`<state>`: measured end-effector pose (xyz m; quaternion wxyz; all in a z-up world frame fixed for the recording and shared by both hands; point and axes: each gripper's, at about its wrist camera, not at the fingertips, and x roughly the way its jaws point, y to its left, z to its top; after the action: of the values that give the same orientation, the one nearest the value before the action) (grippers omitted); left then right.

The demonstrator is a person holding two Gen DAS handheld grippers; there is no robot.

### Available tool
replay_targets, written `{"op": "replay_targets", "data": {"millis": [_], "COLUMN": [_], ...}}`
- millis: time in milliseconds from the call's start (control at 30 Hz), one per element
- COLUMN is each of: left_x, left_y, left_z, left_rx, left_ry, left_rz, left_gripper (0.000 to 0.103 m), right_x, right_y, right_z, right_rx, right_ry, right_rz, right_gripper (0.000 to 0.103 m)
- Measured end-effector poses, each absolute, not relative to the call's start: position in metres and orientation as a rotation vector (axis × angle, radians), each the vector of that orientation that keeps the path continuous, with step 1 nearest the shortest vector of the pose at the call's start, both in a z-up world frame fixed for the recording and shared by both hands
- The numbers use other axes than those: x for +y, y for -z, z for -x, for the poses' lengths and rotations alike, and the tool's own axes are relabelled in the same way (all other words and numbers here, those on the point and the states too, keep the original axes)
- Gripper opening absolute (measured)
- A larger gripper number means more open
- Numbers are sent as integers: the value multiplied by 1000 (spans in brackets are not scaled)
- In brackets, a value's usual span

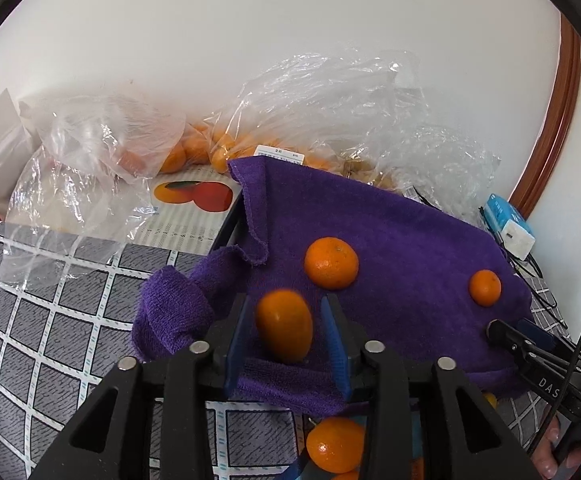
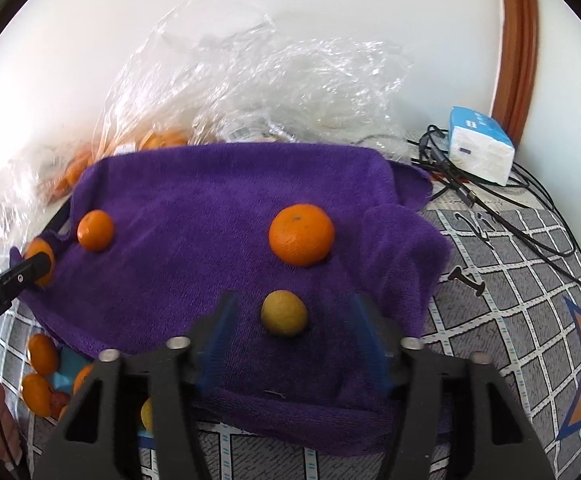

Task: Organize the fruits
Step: 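Release the yellow-green fruit onto the towel with the right tool while the left tool releases the orange, then withdraw both open tools from the towel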

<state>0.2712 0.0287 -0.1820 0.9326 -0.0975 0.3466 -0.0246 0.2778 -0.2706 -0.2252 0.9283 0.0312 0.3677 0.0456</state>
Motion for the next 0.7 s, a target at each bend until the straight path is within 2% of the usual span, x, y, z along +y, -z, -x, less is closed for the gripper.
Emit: {"op": "replay_targets", "data": {"millis": [67,100,533,700], "left_x": [29,30,33,32], "left_y": [178,175,138,123], "left_z": [-267,-264,-237,-213], "left_rx": [693,675,557,584], "left_ry": [51,52,21,46], "left_rz": [215,223,222,159], "left_gripper": [56,56,58,58], "right_x": [-271,-272,-269,-271], "right_y": [223,221,174,172], "right_z": [-276,-274,-209,-187], "right_rx": [755,750,623,688], "right_ry": [-88,-80,-12,-19], "right_rz": [-68,-71,-31,-48], "right_gripper": [63,63,65,66]}}
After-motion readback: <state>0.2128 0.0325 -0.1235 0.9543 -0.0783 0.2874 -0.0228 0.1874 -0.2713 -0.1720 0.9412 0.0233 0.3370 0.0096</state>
